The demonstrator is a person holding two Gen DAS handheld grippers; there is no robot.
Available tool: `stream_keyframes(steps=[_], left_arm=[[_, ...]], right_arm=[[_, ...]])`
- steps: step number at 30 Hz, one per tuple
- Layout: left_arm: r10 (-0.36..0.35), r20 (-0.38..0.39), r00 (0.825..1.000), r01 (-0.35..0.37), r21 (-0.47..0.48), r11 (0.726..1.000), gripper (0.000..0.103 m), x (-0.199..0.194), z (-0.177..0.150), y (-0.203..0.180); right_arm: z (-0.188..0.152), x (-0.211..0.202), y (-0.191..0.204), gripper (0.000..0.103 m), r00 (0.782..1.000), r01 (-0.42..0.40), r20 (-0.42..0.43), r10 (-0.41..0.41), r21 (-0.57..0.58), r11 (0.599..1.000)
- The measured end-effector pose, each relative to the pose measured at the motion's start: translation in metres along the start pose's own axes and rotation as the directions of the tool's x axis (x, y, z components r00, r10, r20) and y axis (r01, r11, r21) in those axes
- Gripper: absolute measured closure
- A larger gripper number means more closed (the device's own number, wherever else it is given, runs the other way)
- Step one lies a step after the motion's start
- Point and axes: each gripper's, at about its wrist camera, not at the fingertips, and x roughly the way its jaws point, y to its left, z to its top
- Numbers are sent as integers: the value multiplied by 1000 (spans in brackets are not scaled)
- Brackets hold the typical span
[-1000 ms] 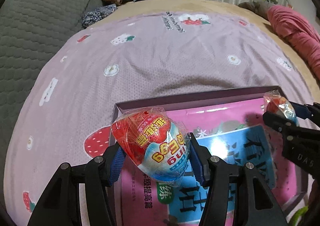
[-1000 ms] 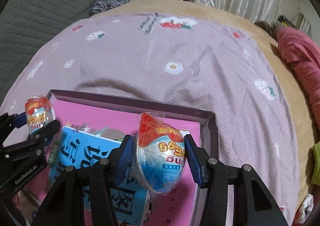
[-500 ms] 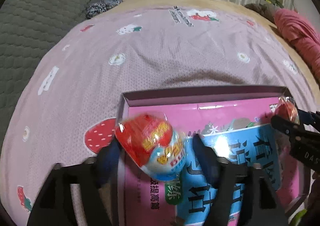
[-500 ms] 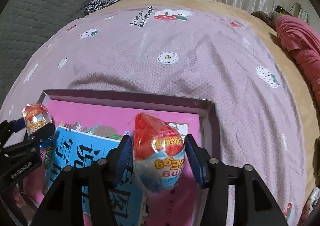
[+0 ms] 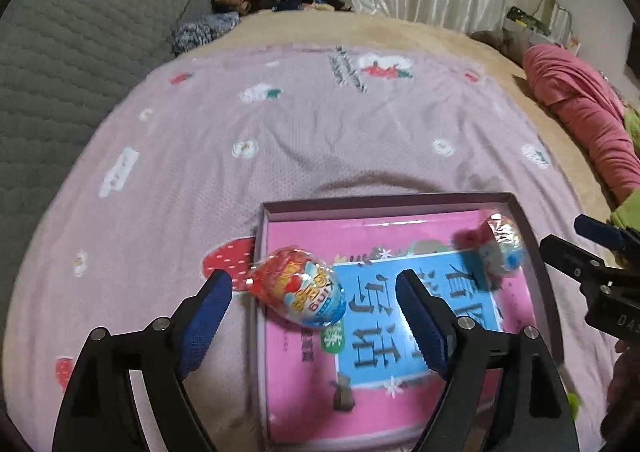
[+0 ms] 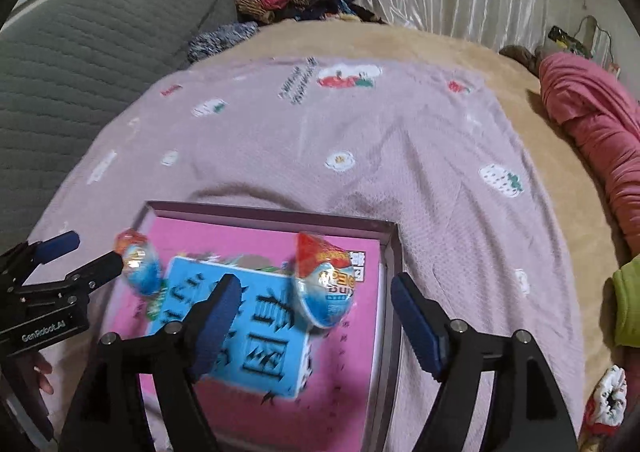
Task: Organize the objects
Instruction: 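Lower the eggs onto the book in the tray and open both grippers, then withdraw both open grippers up and away from the tray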
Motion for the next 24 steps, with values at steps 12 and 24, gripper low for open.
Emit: stream_keyframes(steps=[12, 24], left_arm=[[20, 91, 996, -23, 25, 999, 17, -111, -28, 0], [22, 151, 988, -31, 53, 998, 17, -200, -71, -9]], right_arm=[[-24, -109, 26, 17, 997, -1, 83, 4, -39, 999], [-57, -210, 47, 14, 984, 5, 177, 12, -97, 995]])
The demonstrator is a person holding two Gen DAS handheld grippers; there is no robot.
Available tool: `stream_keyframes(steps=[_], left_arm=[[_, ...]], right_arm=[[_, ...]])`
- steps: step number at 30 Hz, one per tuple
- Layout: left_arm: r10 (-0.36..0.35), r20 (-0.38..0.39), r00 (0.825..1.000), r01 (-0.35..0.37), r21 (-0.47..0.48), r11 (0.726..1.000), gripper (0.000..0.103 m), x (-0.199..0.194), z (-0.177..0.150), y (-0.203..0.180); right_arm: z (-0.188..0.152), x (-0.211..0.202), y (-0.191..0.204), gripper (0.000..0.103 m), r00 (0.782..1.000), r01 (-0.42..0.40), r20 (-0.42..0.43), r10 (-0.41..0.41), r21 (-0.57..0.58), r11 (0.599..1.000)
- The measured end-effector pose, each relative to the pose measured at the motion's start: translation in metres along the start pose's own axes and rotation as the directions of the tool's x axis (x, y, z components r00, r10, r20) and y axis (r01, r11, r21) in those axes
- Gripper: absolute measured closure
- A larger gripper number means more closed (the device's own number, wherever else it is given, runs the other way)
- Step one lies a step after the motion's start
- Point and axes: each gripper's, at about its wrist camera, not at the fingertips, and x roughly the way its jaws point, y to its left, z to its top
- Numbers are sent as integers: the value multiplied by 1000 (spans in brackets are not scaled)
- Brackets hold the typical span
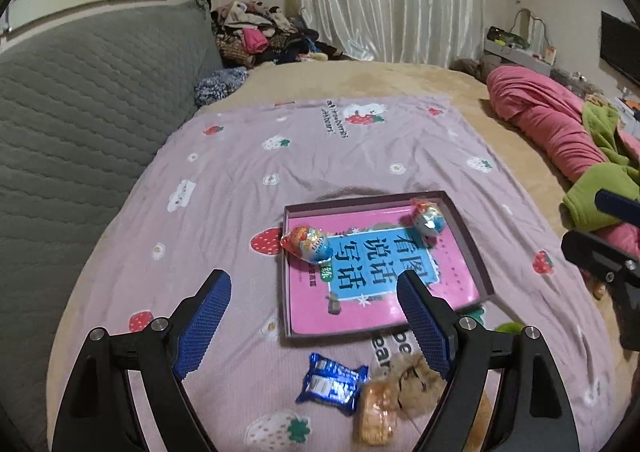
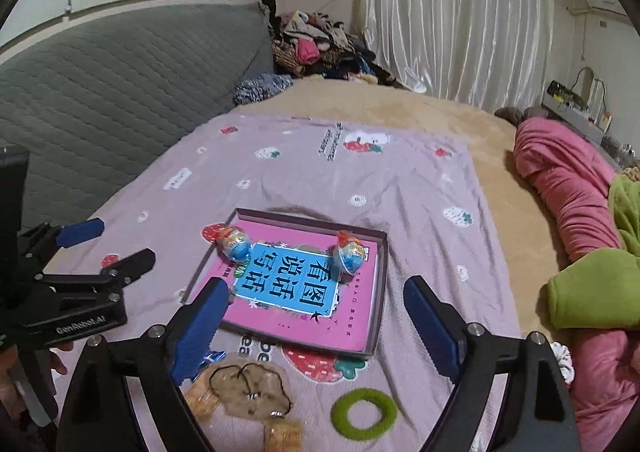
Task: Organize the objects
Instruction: 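Withdraw both open grippers up and away from the tray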
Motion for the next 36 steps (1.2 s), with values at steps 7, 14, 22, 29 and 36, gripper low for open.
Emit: stream_keyframes(steps=[7, 14, 22, 29, 36], left_arm=[[4, 29, 1000, -5, 29, 1000, 17, -37, -16, -15], [-4, 14, 1000, 3, 58, 998, 17, -55, -38, -24], [16, 12, 1000, -17, 72, 997, 17, -71, -71, -27], [-6, -3, 1000, 6, 76, 997, 17, -78, -98, -25], [-27, 4, 1000, 27, 38, 999, 17, -88, -122, -19]], right_arm=[[-12, -45, 8, 13, 999, 22, 38, -20, -31, 999], [-32, -71, 10, 13, 999, 10, 54, -8, -33, 999], [-64, -91, 17, 13, 998, -35, 60, 36, -27, 999], [-94, -98, 33, 13, 996, -49, 68, 51, -28, 998], [-119, -96, 42, 13, 996, -71, 56, 73, -27, 997]])
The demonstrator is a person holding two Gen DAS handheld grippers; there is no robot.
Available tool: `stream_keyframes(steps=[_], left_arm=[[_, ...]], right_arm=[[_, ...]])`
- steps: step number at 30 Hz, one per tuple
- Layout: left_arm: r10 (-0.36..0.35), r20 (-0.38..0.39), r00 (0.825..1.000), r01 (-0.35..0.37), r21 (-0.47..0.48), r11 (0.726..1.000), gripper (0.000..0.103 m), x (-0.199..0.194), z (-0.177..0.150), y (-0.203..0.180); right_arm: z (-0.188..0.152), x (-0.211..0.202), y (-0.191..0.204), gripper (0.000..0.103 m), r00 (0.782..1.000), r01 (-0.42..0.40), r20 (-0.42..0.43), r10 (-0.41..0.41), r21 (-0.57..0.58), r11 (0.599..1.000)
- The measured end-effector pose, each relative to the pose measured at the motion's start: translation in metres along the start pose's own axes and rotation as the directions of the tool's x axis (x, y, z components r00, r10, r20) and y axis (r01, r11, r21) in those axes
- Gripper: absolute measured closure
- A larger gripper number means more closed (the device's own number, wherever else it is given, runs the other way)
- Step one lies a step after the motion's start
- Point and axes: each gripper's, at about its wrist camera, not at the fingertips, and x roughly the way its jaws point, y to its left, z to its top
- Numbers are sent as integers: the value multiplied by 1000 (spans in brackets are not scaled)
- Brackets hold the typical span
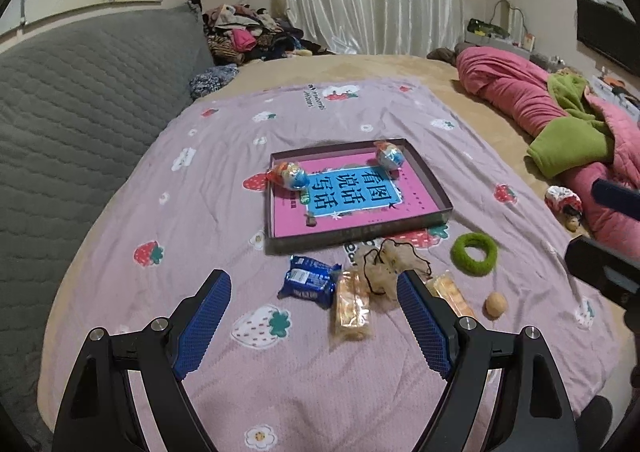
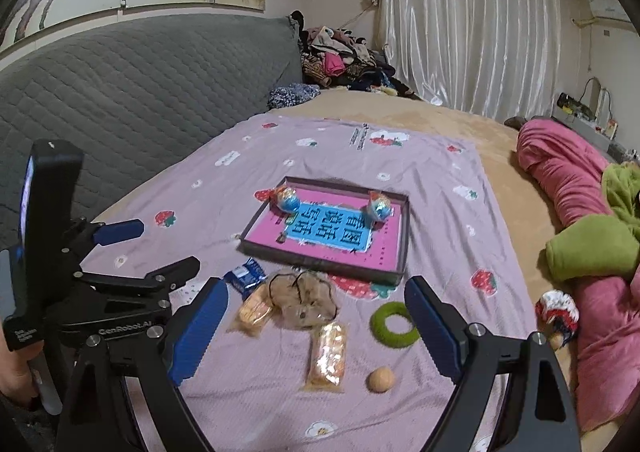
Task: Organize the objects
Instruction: 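Withdraw both open grippers up and away from the tray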
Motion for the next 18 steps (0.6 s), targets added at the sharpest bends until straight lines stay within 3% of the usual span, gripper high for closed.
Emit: stream_keyframes(steps=[18], left_arm=[[-19, -24, 1000, 18, -9, 1000, 17, -12, -38, -2]], right_arm=[[-31, 3, 22, 13, 999, -22, -41, 21, -5, 1000]])
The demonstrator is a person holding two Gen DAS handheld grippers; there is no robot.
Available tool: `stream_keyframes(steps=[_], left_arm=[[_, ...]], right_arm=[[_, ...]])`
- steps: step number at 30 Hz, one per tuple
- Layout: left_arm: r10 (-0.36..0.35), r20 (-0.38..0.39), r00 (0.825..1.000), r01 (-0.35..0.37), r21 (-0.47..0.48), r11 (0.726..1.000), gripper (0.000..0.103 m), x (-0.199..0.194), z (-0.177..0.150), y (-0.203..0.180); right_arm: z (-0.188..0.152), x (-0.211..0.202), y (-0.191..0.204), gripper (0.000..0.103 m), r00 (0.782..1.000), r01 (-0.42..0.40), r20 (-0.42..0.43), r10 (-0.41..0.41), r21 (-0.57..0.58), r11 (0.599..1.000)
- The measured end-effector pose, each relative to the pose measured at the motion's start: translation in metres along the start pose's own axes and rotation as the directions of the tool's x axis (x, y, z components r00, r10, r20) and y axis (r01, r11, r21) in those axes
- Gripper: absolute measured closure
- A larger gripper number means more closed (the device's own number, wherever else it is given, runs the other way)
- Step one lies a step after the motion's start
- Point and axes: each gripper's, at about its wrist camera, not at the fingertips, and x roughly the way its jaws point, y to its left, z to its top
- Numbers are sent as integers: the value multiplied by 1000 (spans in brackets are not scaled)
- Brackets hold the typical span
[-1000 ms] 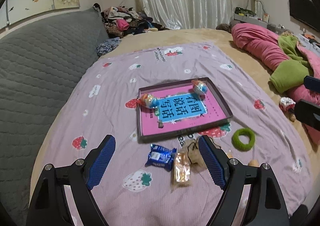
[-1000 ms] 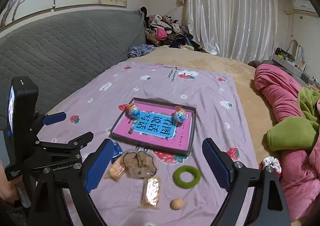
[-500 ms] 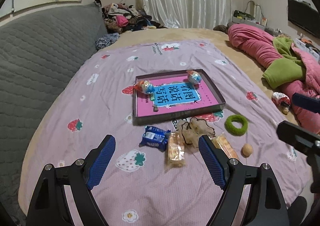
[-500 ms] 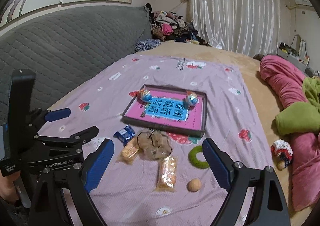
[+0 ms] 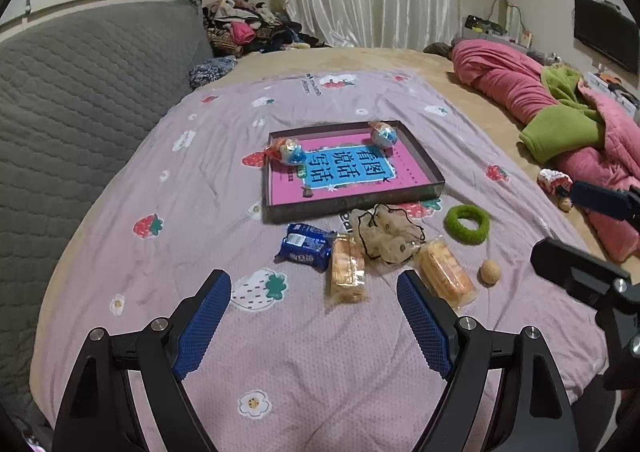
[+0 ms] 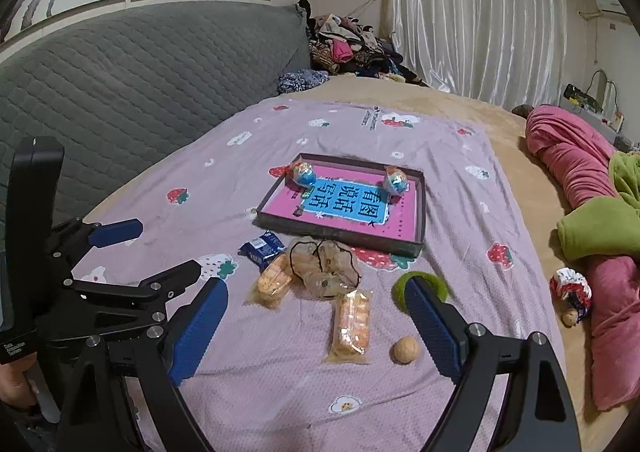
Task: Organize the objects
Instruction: 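Withdraw both open grippers up and away from the tray, then close the left gripper on a wrapped pastry bar while the right grasps another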
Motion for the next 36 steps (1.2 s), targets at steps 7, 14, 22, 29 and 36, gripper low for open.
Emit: stream_keyframes(steps=[7, 14, 22, 29, 36], left_arm=[[-9, -22, 1000, 9, -6, 1000, 17, 10, -9, -2], [-42, -42, 998, 41, -20, 999, 17, 23, -24, 1], [-60, -59, 996, 59, -25, 998, 17, 35, -36, -4], [-51, -92, 994, 50, -18, 999, 17, 52, -46, -8], [-71, -96, 993, 70, -13, 997, 17, 60, -49, -12]], right_arm=[[-12, 4, -2, 13, 1000, 1, -11, -1, 10, 1000], [-30, 8, -8, 13, 1000, 13, -23, -13, 10, 1000], [-42, 20, -19, 13, 998, 37, -47, -36, 13, 999], [-53, 35, -26, 13, 995, 46, -86, -44, 27, 999], [-62, 45, -22, 13, 994, 22, -105, -19, 26, 999]])
